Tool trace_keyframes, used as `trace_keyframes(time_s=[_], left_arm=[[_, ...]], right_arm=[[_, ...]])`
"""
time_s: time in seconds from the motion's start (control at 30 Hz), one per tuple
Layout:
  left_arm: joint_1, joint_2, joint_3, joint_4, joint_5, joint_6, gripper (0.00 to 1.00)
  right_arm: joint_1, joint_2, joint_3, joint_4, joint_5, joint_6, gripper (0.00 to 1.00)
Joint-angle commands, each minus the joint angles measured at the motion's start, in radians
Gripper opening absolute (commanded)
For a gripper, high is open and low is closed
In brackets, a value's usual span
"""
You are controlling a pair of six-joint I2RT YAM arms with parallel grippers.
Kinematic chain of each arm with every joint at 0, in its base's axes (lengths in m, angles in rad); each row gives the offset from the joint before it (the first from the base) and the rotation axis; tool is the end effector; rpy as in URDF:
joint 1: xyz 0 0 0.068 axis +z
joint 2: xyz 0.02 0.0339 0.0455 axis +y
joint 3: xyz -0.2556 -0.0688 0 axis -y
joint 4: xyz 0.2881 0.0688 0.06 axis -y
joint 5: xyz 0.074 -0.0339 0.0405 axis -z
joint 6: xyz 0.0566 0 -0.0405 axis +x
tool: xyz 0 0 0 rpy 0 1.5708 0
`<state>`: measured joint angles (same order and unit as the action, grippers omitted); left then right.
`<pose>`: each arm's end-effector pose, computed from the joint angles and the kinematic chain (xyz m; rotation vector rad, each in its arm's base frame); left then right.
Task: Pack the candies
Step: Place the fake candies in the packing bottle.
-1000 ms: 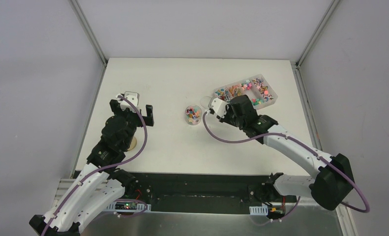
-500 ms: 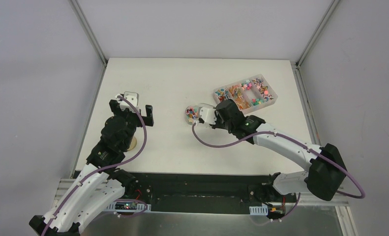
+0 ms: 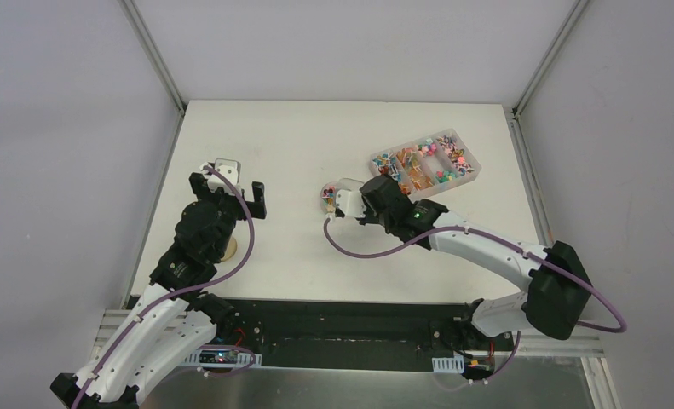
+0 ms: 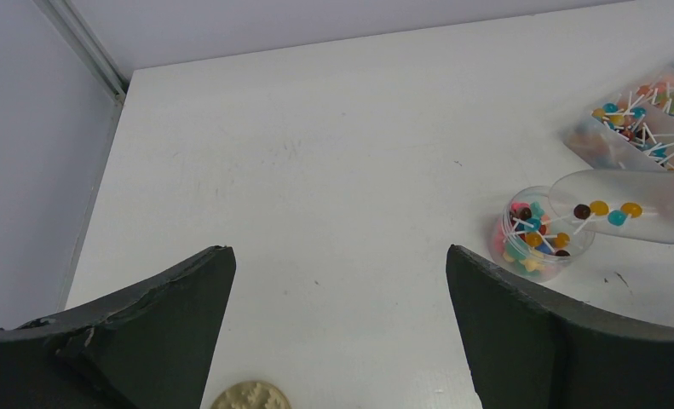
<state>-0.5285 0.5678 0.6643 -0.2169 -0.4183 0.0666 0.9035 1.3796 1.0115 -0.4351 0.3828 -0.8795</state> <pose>0.1932 -0.0862 0.3233 0.1872 1.6703 0.0062 0.2330 0.2616 0.2257 -1.7025 1.6097 -0.4413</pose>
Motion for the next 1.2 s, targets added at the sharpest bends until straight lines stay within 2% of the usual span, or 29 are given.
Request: trace_keyframes(time_s=[0.0,0.67,0.9,1.17], left_arm=[[0.002,-0.008,-0.002,0.034,0.003,0.009,0.99],[0.002,-0.010,-0.002,0.033,0.002,0.010,0.99],[0.002,-0.012,-0.002,0.034,0.001,0.010,0.99],[0.002,-0.020,-0.003,0.034,-0.005,0.010,0.99]], right_arm=[[0.017,0.009,0.060,0.001,0.054,-0.015,0.00],[0.038,0.031,0.094,-0.013,0.126,0.004,0.00],[0.014,0.032,0.122,-0.016,0.137,0.103,0.00],[-0.083,0.096,0.164,-0.003,0.020,0.441,0.00]])
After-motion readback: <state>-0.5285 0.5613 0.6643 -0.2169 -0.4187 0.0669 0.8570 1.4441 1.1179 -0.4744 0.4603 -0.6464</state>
